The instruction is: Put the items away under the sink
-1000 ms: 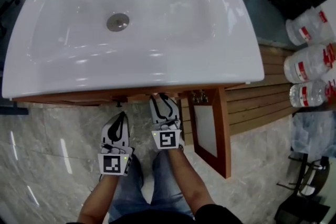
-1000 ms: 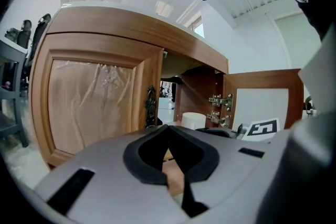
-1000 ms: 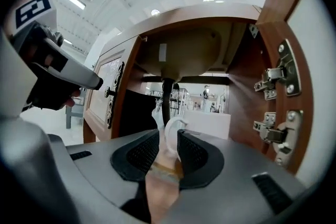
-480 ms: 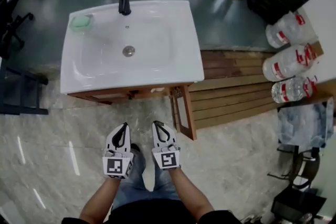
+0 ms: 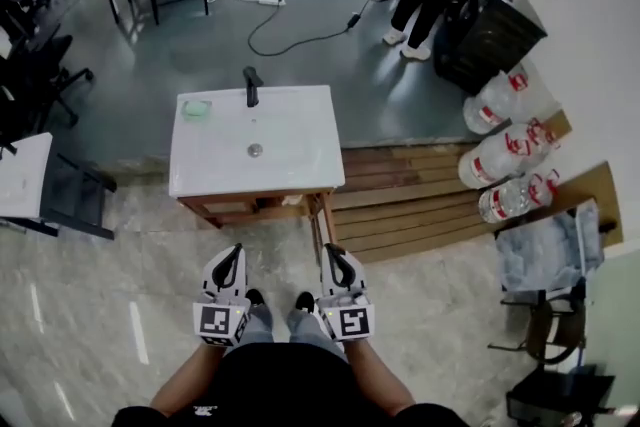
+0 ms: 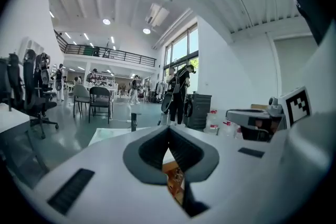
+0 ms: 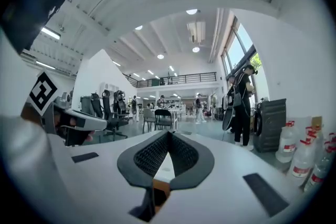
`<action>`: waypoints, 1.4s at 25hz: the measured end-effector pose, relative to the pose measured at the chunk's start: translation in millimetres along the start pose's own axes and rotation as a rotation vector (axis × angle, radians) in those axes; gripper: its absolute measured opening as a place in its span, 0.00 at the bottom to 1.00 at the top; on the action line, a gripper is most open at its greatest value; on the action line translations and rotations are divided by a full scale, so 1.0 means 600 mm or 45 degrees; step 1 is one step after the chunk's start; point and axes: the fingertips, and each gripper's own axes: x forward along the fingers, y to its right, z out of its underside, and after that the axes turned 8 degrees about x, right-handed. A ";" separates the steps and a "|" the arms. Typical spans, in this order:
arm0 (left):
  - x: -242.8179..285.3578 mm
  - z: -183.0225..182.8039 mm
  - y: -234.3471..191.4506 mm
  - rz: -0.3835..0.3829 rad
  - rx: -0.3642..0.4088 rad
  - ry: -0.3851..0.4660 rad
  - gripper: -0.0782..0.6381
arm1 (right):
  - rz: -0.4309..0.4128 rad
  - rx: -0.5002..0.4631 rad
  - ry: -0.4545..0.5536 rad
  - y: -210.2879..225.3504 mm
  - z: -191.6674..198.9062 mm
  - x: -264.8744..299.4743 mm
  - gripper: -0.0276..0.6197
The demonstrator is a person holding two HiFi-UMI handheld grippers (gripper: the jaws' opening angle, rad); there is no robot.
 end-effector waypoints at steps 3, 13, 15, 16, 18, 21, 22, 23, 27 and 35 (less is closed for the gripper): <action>-0.035 -0.074 0.002 -0.019 0.028 0.084 0.12 | 0.026 -0.040 0.070 0.008 -0.080 -0.034 0.06; -0.088 -0.135 -0.016 -0.075 0.015 0.159 0.12 | 0.124 -0.071 0.132 0.022 -0.136 -0.110 0.06; -0.087 -0.138 -0.019 -0.080 0.018 0.162 0.12 | 0.122 -0.077 0.137 0.020 -0.142 -0.111 0.06; -0.086 -0.138 -0.019 -0.083 0.023 0.167 0.12 | 0.116 -0.075 0.150 0.018 -0.148 -0.111 0.06; -0.084 -0.136 -0.023 -0.094 0.033 0.166 0.12 | 0.103 -0.075 0.179 0.013 -0.158 -0.108 0.06; -0.083 -0.126 -0.033 -0.119 0.003 0.146 0.12 | 0.104 -0.068 0.205 0.009 -0.160 -0.103 0.06; -0.084 -0.123 -0.032 -0.124 -0.012 0.138 0.12 | 0.106 -0.059 0.206 0.009 -0.160 -0.104 0.06; -0.084 -0.122 -0.030 -0.125 -0.016 0.133 0.12 | 0.105 -0.053 0.205 0.010 -0.159 -0.105 0.06; -0.082 -0.130 -0.023 -0.113 0.008 0.151 0.12 | 0.101 -0.066 0.207 0.014 -0.161 -0.108 0.06; -0.074 -0.117 -0.028 -0.108 -0.025 0.133 0.12 | 0.134 -0.062 0.219 0.019 -0.156 -0.108 0.06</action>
